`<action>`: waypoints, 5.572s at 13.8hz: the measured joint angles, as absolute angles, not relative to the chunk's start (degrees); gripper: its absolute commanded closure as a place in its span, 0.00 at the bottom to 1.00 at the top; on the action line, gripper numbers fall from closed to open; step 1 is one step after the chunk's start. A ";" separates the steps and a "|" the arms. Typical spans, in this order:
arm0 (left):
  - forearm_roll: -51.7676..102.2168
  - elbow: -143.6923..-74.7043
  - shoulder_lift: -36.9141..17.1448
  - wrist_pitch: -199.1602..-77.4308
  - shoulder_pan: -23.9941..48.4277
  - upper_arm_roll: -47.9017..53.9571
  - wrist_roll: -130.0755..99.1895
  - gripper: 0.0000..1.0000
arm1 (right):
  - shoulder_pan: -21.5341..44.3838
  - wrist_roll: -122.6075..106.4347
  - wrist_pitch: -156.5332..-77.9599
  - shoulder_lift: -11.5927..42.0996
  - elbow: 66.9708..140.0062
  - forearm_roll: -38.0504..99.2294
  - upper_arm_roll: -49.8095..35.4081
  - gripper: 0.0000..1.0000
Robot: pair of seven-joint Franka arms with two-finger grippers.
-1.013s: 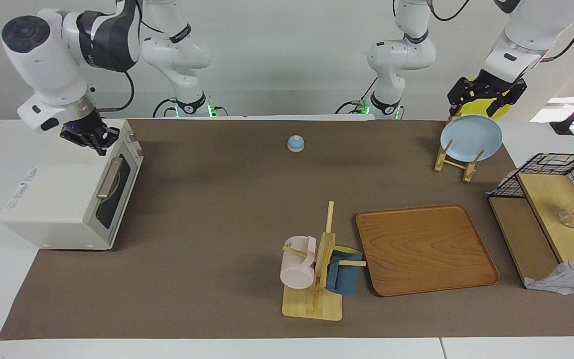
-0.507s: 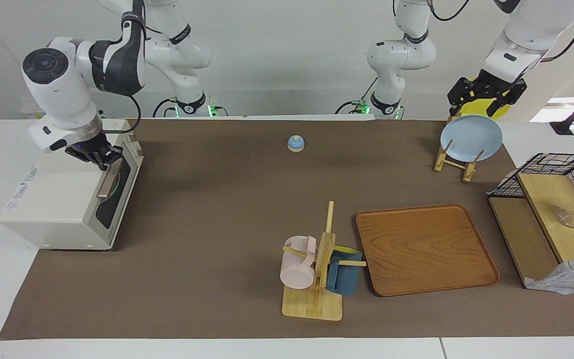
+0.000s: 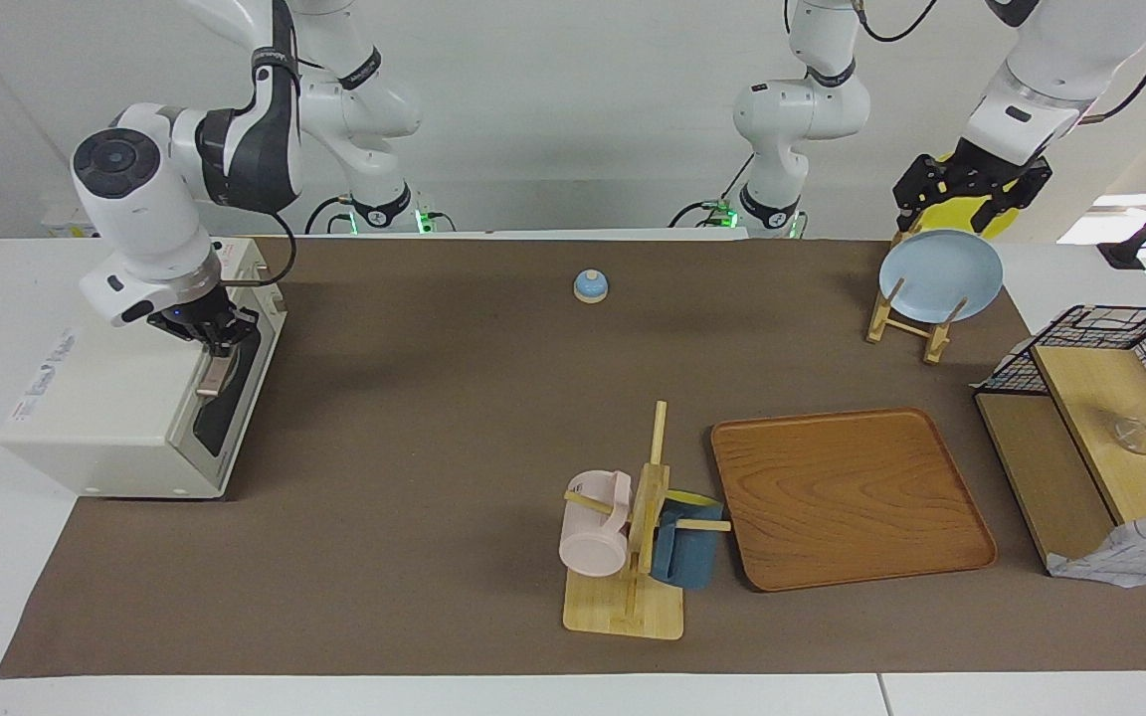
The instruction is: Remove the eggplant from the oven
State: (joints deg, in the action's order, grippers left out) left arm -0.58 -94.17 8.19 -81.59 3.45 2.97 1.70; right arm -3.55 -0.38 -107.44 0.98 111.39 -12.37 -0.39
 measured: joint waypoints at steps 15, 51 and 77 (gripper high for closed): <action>-0.58 -94.17 8.19 -81.59 3.45 2.97 1.70 0.00 | 7.44 16.06 -121.23 16.38 106.59 -4.30 -1.82 0.54; -0.58 -94.17 8.19 -81.59 3.45 2.97 1.70 0.00 | 20.86 36.32 -96.96 22.23 87.06 -9.20 -2.81 1.00; 2.34 -118.66 -10.03 -139.67 34.39 5.17 -46.12 0.01 | 3.60 26.17 -119.41 18.47 111.74 -7.38 -7.74 1.00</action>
